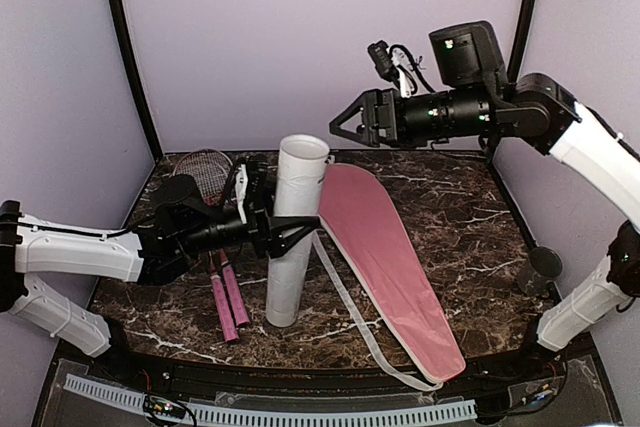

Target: Pack up the badminton gear

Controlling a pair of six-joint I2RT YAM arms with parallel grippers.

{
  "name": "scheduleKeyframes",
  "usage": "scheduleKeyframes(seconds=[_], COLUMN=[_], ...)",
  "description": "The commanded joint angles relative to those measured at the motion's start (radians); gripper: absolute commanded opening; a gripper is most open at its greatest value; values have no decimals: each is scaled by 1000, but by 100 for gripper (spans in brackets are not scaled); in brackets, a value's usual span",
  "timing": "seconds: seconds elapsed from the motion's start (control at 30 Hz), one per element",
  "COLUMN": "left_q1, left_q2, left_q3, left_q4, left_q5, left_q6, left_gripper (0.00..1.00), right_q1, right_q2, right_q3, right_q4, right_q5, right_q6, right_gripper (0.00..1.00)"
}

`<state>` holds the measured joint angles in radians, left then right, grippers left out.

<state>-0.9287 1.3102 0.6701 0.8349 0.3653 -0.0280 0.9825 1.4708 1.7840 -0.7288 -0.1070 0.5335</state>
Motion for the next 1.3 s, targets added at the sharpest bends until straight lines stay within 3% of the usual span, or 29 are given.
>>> scheduleKeyframes(seconds=[0.0,0.17,0.33,0.57,0.9,1.1,1.27], left_q1=[9,110,228,484,875,964,990], left_q2=[-55,-91,-224,-449,-528,-550,-540], left_q3=[17,85,122,20,-167,-315,-387], left_q4=[11,-128,-367,-497,-199,25,109], left_q5=[-117,-141,-239,-344,-437,-497,-498], left_q6=[30,12,55,130,93,87,75], left_gripper=[59,58,58,59,59,59,59], right_q1=[-21,-74,-106,-132,-135,-138,-140], right_q2=[-121,-184,-239,-289,-302,-310,-293], right_q3=[-78,-186,-318,-461,-550,-588,-585], right_q4=[151,191,231,323,417,446,451], right_q5=[141,170,213,204,156,151,134], right_q6=[0,28,49,67,78,88,83], right_gripper=[72,73,73,73,74,74,74])
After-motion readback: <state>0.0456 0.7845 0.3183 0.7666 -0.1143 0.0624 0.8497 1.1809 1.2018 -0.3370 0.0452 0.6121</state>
